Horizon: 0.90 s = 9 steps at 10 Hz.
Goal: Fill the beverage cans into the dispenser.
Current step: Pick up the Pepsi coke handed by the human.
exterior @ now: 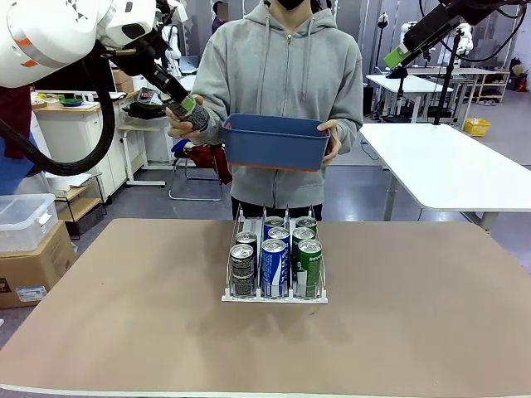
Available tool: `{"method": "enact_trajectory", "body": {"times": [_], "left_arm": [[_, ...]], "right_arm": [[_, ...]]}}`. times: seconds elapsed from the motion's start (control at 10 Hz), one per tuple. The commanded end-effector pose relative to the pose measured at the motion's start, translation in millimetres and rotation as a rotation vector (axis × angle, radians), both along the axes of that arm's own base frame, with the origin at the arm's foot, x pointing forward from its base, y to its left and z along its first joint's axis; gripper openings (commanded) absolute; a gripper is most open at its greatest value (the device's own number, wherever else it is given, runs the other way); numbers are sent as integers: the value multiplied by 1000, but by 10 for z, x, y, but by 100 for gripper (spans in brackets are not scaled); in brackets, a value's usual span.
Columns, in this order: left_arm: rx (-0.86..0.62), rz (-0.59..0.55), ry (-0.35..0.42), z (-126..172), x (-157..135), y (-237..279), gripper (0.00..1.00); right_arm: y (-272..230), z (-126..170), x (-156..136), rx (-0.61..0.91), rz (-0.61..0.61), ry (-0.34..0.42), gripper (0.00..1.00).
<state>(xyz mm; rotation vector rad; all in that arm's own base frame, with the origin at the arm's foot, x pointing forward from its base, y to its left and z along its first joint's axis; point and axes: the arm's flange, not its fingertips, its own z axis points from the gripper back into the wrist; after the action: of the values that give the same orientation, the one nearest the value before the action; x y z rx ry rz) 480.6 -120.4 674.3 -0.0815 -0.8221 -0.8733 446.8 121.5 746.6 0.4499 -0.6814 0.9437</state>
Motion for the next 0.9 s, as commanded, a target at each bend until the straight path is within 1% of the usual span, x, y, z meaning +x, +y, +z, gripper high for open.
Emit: {"method": "enact_trajectory", "body": {"times": [0.0,0.1,0.5,0.6,0.7,0.8], "left_arm": [[7,41,23,-53,-10,50,2],[19,32,32,-57,-12,54,0],[8,32,25,19,-45,12,0],[-9,48,39,70,-72,-18,0],[3,14,15,-11,-1,7,0],[3,14,15,-11,-1,7,0]], "right_arm": [[-6,12,15,1,3,1,100],[-6,12,15,1,3,1,100],[-6,12,15,1,3,1,100],[-6,12,15,1,3,1,100],[-6,12,15,1,3,1,100],[-6,12,15,1,3,1,100]]}}
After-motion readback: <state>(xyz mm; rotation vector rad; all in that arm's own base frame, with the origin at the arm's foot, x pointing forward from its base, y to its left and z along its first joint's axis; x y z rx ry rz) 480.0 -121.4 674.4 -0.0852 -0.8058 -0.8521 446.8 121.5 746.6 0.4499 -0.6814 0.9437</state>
